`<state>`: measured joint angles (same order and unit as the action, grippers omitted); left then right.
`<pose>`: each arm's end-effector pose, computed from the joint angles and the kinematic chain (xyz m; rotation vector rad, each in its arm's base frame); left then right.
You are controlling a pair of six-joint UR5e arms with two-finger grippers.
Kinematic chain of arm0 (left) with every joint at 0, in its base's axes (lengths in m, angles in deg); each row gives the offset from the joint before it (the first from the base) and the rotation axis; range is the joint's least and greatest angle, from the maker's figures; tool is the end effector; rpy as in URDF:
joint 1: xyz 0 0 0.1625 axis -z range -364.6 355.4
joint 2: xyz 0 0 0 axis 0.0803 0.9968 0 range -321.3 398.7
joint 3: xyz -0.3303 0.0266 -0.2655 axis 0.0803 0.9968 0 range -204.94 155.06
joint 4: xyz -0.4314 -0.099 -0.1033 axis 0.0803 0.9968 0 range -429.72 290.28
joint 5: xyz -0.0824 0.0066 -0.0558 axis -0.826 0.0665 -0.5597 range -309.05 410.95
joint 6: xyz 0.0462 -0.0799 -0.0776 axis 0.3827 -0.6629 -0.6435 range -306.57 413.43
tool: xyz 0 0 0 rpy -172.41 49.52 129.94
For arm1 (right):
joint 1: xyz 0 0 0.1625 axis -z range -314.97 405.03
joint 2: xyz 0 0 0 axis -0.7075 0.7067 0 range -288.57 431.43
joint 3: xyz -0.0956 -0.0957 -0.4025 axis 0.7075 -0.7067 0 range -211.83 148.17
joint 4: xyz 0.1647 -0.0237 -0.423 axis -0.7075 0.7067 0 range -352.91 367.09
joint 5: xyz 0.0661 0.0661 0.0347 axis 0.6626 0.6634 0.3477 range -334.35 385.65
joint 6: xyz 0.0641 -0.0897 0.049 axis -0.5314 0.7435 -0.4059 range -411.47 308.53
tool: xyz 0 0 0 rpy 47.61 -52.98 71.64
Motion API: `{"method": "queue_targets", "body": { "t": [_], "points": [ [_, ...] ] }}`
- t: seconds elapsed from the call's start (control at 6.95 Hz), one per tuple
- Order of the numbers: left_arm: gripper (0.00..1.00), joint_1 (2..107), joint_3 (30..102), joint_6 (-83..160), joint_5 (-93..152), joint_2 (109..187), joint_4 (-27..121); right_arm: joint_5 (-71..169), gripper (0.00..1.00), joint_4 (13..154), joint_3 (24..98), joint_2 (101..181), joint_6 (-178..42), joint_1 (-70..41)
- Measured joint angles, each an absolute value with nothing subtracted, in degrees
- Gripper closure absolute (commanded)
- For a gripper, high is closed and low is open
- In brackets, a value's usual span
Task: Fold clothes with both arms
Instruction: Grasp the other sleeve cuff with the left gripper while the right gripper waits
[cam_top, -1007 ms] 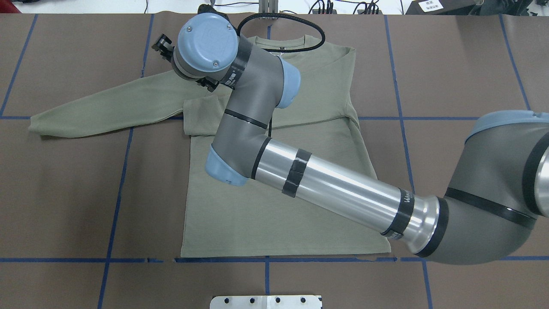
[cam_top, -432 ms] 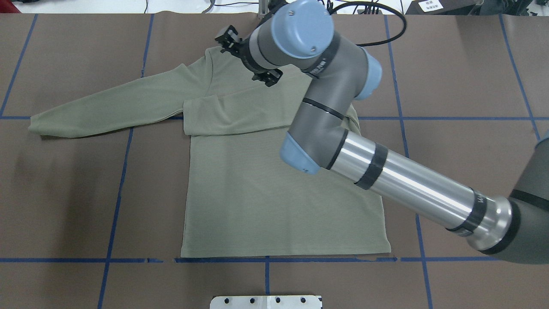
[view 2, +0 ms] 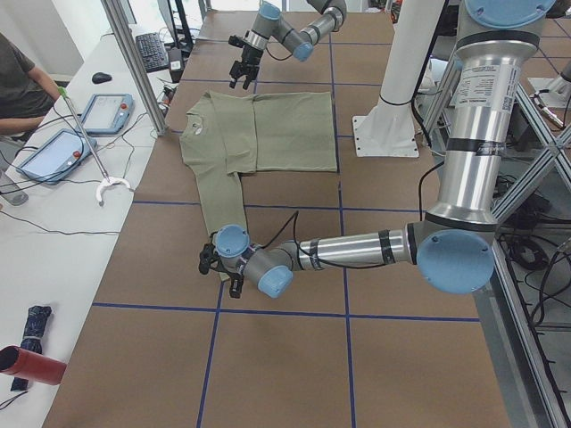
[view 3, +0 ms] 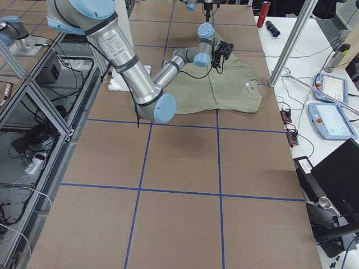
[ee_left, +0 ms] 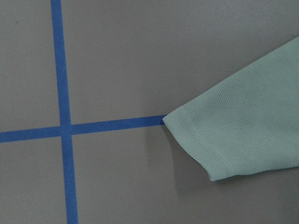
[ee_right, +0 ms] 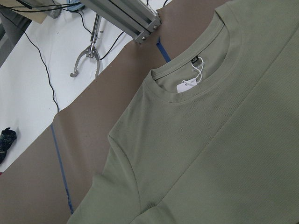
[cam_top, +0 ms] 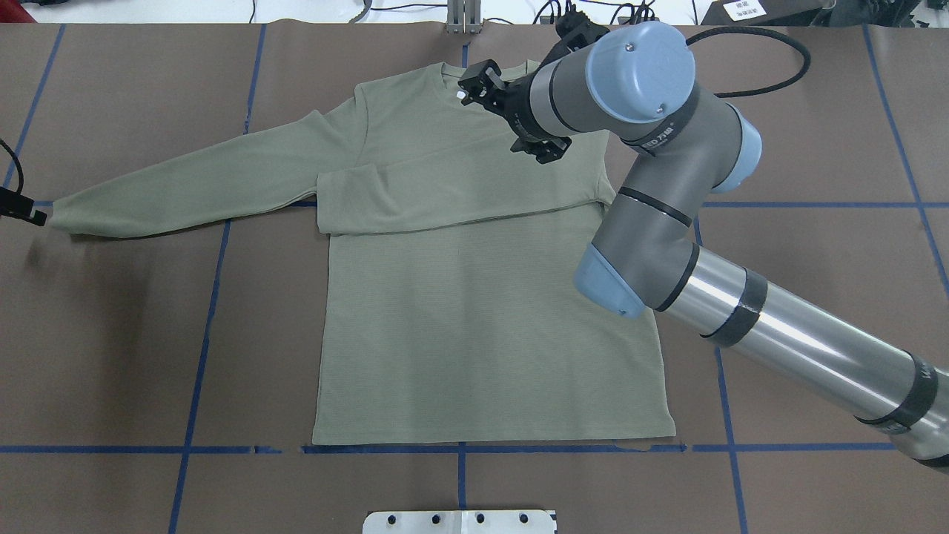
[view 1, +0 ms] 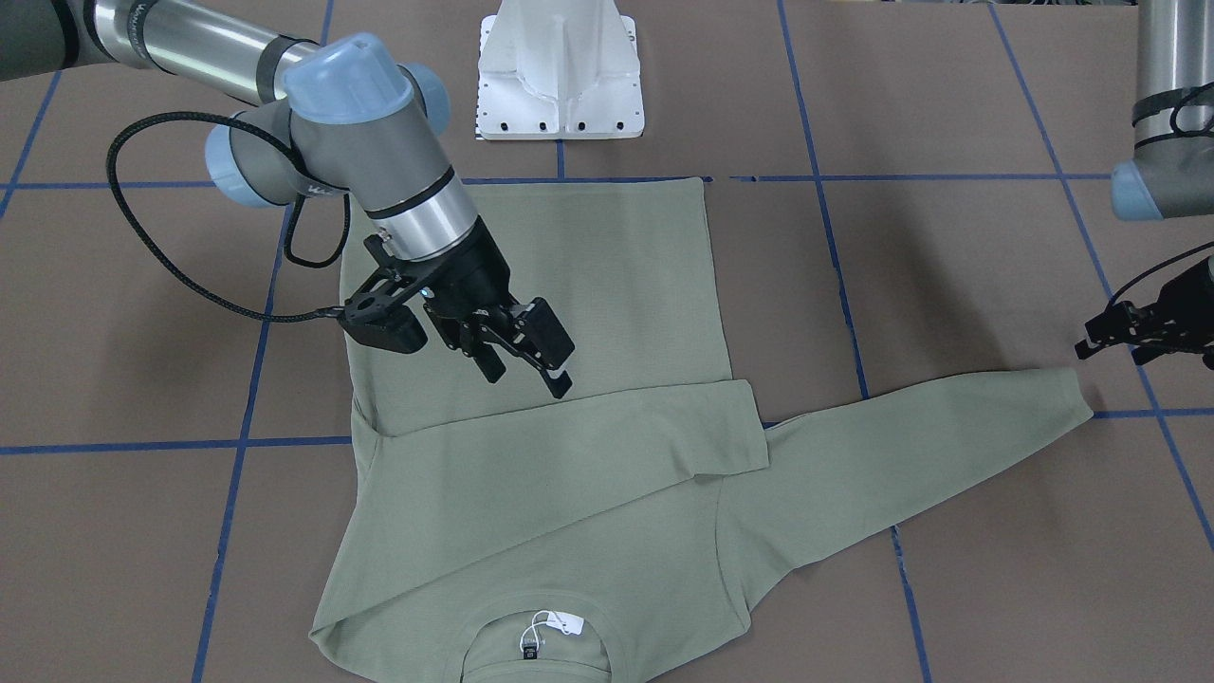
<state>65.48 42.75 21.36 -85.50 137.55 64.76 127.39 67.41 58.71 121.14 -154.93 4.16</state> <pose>0.1667 -0.5949 0.7029 0.1129 0.9324 0.0231 -0.4944 -0.5718 0.1477 0.1201 -1.2624 0.6957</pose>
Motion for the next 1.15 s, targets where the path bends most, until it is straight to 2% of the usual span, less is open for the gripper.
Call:
{"method": "queue_targets", "body": {
  "t": [0.29,0.72,1.01,1.15],
  "points": [
    [0.18,65.00,38.76,20.66,-85.48,141.58,64.86,127.35,0.01,67.46,60.34,123.35,-154.92,4.04],
    [0.27,63.71,37.03,20.56,-85.54,142.81,64.91,127.26,0.01,67.47,60.45,123.86,-154.88,3.99],
    [0.52,63.12,36.57,20.56,-85.54,142.80,64.89,127.25,0.01,67.47,60.36,123.89,-154.87,3.99],
    [0.57,63.03,36.41,20.56,-85.54,142.78,64.89,127.25,0.01,67.47,60.40,123.90,-154.90,3.99]
  ]
}}
